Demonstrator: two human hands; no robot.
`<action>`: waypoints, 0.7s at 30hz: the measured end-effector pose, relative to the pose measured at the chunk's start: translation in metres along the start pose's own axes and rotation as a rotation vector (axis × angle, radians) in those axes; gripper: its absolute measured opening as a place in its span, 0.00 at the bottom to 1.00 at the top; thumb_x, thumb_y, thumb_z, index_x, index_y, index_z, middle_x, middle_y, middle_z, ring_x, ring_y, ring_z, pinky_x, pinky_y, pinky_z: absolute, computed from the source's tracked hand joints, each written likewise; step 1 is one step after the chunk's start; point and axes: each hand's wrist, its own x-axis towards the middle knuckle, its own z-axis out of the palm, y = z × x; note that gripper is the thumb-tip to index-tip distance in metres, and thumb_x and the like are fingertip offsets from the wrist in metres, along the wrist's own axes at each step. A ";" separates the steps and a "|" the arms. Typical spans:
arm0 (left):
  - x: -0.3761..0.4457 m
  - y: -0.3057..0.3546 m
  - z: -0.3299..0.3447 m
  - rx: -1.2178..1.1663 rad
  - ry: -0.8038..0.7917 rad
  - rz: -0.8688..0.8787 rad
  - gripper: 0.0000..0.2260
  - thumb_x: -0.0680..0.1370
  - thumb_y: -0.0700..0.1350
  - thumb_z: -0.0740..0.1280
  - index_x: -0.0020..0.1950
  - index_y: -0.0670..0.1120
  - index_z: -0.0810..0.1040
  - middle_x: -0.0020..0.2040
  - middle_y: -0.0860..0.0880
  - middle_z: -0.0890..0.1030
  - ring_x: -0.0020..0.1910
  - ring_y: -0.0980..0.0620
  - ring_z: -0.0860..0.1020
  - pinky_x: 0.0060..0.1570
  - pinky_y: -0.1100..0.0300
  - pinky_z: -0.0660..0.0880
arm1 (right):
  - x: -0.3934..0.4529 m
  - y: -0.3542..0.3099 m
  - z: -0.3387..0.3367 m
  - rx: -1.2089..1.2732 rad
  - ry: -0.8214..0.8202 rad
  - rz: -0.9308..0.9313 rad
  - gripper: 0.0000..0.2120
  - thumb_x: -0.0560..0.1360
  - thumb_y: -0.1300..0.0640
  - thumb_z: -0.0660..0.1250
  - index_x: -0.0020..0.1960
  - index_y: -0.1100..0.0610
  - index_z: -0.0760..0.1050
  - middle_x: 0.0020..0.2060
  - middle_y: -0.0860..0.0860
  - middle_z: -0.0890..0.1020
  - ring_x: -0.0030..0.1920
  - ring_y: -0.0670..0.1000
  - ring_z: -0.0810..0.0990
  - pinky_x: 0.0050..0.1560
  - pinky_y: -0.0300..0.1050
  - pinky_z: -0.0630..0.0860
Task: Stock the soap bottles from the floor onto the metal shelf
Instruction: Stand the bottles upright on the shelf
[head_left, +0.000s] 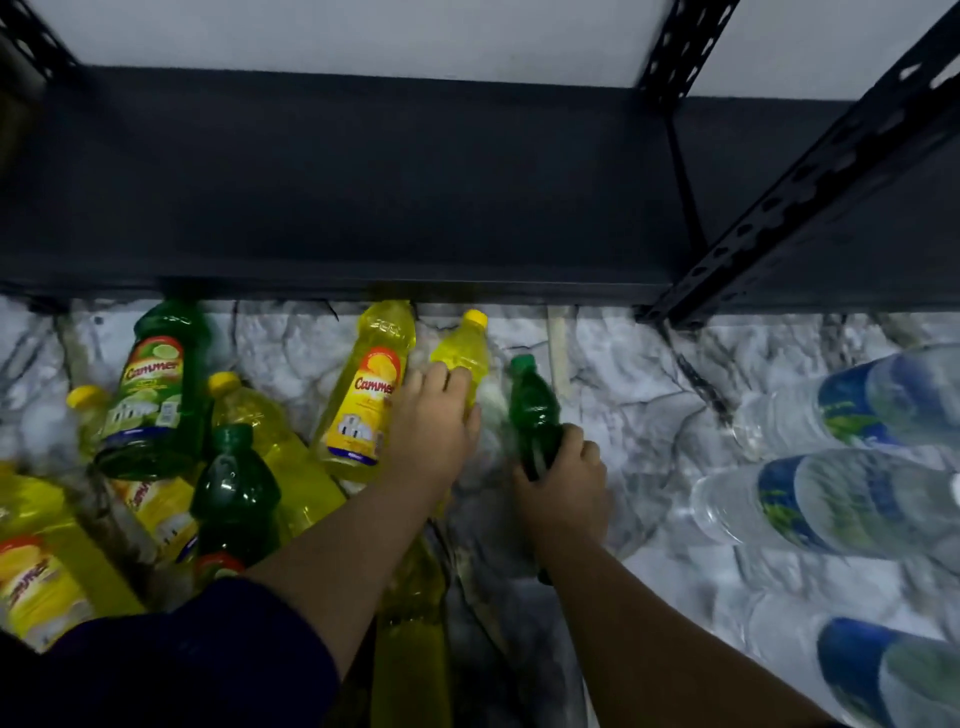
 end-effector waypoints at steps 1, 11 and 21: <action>-0.001 0.003 0.003 -0.051 -0.003 0.013 0.17 0.74 0.51 0.74 0.58 0.45 0.79 0.51 0.43 0.77 0.50 0.39 0.76 0.46 0.48 0.74 | 0.000 0.005 -0.002 -0.002 0.030 0.058 0.29 0.75 0.39 0.70 0.69 0.51 0.65 0.61 0.54 0.74 0.62 0.60 0.76 0.57 0.57 0.76; 0.003 0.039 0.035 -0.223 -0.175 -0.084 0.39 0.82 0.56 0.62 0.85 0.44 0.47 0.84 0.41 0.53 0.82 0.39 0.57 0.78 0.44 0.60 | 0.003 0.031 -0.006 0.122 -0.024 -0.014 0.41 0.82 0.34 0.57 0.85 0.43 0.38 0.82 0.51 0.63 0.77 0.62 0.66 0.73 0.63 0.67; 0.013 0.026 0.044 -0.238 -0.258 -0.139 0.48 0.81 0.61 0.66 0.83 0.37 0.40 0.84 0.36 0.49 0.83 0.38 0.54 0.80 0.44 0.56 | 0.003 0.058 -0.026 0.600 -0.072 0.145 0.22 0.73 0.49 0.79 0.64 0.48 0.76 0.49 0.46 0.82 0.48 0.51 0.84 0.44 0.40 0.80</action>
